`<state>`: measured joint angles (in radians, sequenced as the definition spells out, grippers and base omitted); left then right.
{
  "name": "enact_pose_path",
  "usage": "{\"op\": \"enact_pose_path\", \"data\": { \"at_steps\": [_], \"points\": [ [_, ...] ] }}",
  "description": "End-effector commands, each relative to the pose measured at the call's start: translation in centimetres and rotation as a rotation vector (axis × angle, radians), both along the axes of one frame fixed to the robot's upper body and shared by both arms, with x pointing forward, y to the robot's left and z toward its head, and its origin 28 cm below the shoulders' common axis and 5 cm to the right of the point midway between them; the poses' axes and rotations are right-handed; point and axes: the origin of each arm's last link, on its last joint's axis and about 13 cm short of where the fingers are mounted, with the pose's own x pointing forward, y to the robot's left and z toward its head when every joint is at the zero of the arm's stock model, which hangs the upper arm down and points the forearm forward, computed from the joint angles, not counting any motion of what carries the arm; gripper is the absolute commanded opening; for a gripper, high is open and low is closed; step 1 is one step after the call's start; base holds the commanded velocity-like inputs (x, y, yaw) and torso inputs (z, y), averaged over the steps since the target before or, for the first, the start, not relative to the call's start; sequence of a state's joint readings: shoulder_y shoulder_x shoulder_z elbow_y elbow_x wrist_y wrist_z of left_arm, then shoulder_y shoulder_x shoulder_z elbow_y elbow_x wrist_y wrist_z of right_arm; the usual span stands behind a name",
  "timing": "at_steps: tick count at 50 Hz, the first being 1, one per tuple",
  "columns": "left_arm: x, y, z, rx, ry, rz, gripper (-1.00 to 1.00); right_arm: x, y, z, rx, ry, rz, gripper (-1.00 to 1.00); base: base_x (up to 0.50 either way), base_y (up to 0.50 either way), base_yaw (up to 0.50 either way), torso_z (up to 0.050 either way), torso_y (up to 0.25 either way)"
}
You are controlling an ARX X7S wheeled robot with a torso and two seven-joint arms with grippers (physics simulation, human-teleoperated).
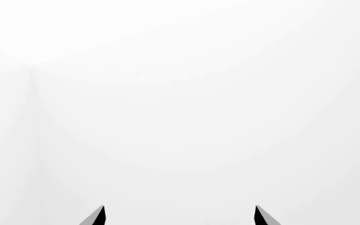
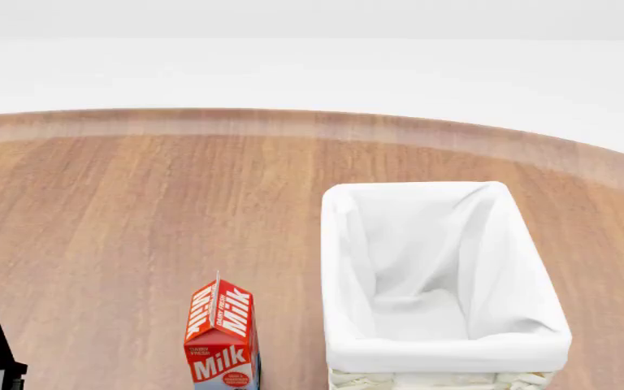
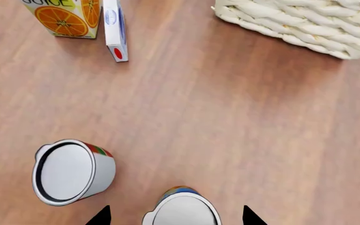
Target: Pick up the alphabet soup and the tomato sauce, and put them in the basket.
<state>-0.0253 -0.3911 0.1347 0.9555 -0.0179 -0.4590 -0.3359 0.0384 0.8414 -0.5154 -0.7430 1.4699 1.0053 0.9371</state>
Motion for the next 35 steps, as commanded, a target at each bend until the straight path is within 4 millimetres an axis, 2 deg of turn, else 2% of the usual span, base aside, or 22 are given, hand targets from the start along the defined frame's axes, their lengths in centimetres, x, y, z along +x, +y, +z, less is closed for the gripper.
{"op": "enact_pose_path", "data": {
  "at_steps": [1, 16, 35],
  "points": [
    [0.0, 0.0, 0.0, 0.0, 0.0, 0.0, 1.0, 0.1, -0.1, -0.5, 0.007, 0.008, -0.007, 1.0, 0.0, 0.0, 0.0, 0.0, 0.0],
    [-0.1, 0.0, -0.1, -0.003, 0.0, -0.001, 1.0, -0.2, 0.1, -2.0, 0.029, 0.029, -0.007, 1.0, 0.0, 0.0, 0.0, 0.0, 0.0],
    [-0.1, 0.0, -0.1, -0.002, 0.001, 0.0, 1.0, -0.3, -0.1, -2.5, 0.037, 0.051, -0.025, 1.0, 0.0, 0.0, 0.0, 0.0, 0.0]
  ]
}}
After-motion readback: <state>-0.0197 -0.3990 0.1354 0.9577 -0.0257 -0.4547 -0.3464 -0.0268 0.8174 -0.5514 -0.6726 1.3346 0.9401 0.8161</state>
